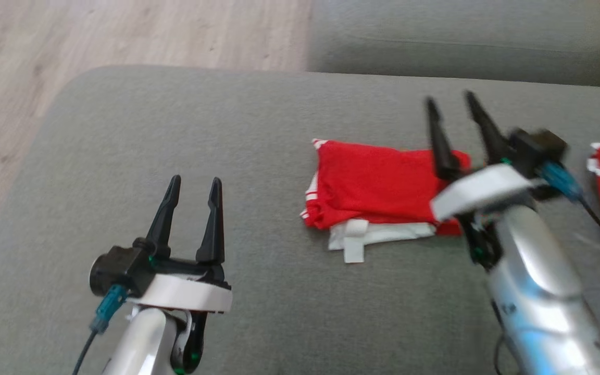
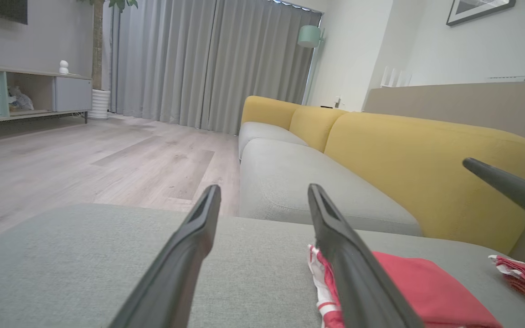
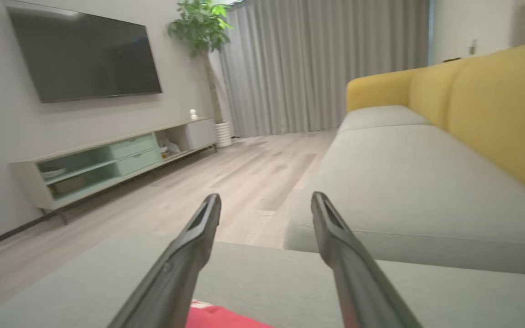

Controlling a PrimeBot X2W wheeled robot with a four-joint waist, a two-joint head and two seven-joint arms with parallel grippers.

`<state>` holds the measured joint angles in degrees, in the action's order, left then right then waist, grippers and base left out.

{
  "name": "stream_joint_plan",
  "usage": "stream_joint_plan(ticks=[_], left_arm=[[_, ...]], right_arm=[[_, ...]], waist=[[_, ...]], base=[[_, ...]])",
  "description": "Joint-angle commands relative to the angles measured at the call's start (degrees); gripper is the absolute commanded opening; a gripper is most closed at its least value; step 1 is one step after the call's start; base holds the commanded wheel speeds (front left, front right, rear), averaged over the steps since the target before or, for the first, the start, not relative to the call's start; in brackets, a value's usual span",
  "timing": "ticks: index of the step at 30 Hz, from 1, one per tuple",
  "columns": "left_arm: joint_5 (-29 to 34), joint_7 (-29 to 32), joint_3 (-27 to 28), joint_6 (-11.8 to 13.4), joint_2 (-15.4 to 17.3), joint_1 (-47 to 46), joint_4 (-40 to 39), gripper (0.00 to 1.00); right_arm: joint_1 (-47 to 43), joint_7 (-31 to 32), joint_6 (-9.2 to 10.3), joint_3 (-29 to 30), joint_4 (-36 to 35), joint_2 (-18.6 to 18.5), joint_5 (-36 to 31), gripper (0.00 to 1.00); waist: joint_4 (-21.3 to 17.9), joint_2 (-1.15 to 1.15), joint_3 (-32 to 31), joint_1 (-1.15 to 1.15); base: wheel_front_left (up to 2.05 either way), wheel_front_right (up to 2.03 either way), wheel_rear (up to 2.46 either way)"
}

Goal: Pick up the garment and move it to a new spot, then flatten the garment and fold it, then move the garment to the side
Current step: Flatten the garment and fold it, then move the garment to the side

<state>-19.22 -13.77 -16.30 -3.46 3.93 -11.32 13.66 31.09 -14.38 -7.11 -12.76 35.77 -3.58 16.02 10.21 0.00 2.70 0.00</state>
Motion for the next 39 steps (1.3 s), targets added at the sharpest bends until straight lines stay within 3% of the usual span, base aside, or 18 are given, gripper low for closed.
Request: stream_joint_plan(ticks=[1,7,18,32,39], left_arm=[[-0.23,-0.7,2.28,0.45,0.77,-1.06,-1.93,1.0],[-0.41,-1.1,3.89,0.66,1.02,0.65,-1.48,1.0],[1.1,-1.21,7.7,-0.07,-0.12,5.77,-2.64,1.0],[2.51,-1.22,7.06,-1.56,-0.97,4.38,-2.35,1.0],[2.18,-1.22,4.91,-1.65,-1.03,-0.33,-2.75,1.0]], right_arm=[[-1.01,-0.61,-0.37,0.89,-2.86,0.7,-1.57,1.0],[-9.21,-0.62,-0.37,8.6,-11.62,0.7,-8.86,1.0],[-22.29,-0.62,-0.37,10.0,-21.23,0.7,-8.75,1.0],[-21.72,-0.62,-0.37,10.47,-21.18,0.7,-9.4,1.0],[-13.78,4.58,-0.37,9.19,-12.34,0.7,-11.23,1.0]], waist=[[-1.76,0.0,-0.87,0.0],[-5.19,0.0,-1.82,0.0],[-8.71,0.0,-2.95,0.0],[-6.97,0.0,0.65,0.0],[-3.04,0.0,7.11,0.0]], base=[[0.0,0.0,0.0],[0.0,0.0,0.0],[0.0,0.0,0.0],[0.0,0.0,0.0],[0.0,0.0,0.0]])
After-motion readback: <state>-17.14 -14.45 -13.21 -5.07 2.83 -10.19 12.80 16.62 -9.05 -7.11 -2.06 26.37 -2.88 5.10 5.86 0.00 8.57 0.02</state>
